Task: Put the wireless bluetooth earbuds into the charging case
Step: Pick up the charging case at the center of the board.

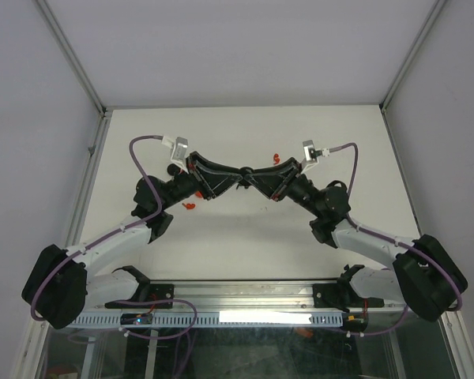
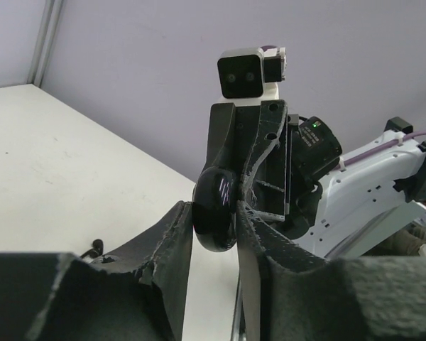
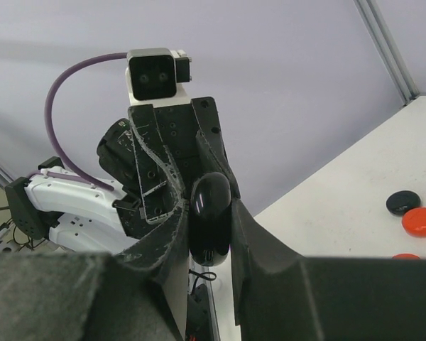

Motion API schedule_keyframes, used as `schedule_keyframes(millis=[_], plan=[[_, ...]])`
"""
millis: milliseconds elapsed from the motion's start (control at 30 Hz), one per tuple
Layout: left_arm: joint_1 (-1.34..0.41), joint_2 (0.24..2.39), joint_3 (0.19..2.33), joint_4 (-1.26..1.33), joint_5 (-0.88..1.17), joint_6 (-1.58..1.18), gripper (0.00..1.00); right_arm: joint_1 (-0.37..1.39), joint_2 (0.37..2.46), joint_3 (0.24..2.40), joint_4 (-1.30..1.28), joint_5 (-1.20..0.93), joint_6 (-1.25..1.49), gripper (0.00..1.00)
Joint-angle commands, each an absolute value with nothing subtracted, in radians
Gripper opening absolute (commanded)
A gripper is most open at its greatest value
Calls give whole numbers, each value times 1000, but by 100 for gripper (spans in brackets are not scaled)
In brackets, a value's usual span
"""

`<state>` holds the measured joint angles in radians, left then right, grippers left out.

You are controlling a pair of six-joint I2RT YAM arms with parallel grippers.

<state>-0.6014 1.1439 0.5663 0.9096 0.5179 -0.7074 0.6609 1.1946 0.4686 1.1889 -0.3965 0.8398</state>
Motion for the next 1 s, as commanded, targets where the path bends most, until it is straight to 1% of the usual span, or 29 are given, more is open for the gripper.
schedule_keyframes(millis=[0,167,267,300,367,467,567,800,967], plan=[[-597,1146,559,1045,556,-780,29,669,1206,477,1294,-375,849,5],[-593,1158,564,1083,580,-817,21,670,1213,475,1312,-397,847,7],[-592,1157,571,1083,596,-814,14,671,1216,481,1311,-413,841,10],[-591,1155,573,1075,601,-811,11,670,1216,483,1308,-421,835,11],[-587,1144,579,1053,606,-802,0,670,1209,488,1285,-437,819,14],[-579,1120,586,1007,613,-777,0,670,1194,506,1217,-482,778,20],[-571,1092,604,925,629,-724,0,669,1171,522,1144,-525,724,31],[-542,1051,690,651,716,-561,0,659,1089,619,830,-623,540,54],[-515,1039,804,322,780,-360,0,613,1030,720,539,-732,372,62]])
